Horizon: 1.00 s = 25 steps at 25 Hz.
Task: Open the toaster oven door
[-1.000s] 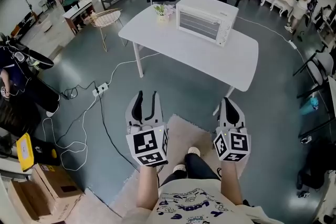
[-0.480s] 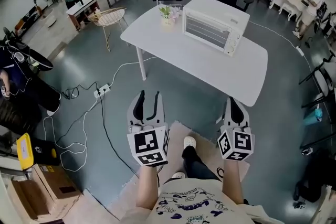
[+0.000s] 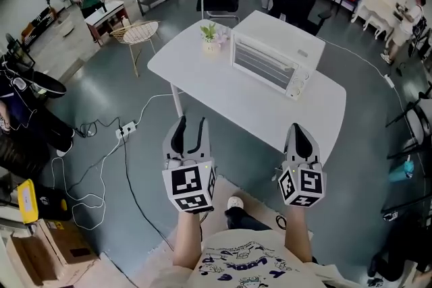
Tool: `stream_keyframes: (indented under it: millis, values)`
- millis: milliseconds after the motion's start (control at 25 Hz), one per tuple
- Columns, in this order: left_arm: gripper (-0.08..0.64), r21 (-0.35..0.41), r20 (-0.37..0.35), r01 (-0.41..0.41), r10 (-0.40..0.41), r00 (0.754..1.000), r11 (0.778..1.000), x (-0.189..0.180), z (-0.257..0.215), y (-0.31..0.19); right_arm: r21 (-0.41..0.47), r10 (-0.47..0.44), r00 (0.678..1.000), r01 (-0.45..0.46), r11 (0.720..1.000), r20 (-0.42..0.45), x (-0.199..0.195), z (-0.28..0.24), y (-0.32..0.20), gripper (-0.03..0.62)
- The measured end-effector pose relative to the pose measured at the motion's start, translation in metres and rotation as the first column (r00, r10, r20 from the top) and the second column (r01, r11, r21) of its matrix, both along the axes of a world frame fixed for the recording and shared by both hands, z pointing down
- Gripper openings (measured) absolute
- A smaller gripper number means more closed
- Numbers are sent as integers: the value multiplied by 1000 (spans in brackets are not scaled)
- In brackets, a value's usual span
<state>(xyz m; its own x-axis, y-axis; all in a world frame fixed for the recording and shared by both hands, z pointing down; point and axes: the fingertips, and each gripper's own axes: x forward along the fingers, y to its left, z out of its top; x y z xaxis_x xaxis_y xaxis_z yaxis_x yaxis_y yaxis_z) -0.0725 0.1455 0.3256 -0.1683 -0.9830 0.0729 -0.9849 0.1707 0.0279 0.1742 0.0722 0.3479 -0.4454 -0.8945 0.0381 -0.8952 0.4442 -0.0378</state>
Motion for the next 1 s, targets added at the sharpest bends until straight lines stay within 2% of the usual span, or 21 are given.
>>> stream_keyframes:
  millis: [200, 520, 760, 1000]
  values:
    - [181, 4, -3, 11, -11, 1000, 1000, 7, -3, -54, 3, -12, 1000, 12, 1000, 10, 5, -4, -56, -3]
    - [181, -40, -8, 31, -31, 999, 999, 7, 11, -110, -25, -25, 1000, 25, 999, 6, 6, 6, -119, -3]
    - [181, -44, -14, 37, -38, 999, 998, -12, 16, -145, -37, -7, 1000, 7, 999, 8, -4, 14, -156, -3]
    - [181, -52, -14, 8, -9, 1000, 999, -32, 22, -201, -21, 18, 1000, -18, 1000, 12, -21, 10, -205, -3]
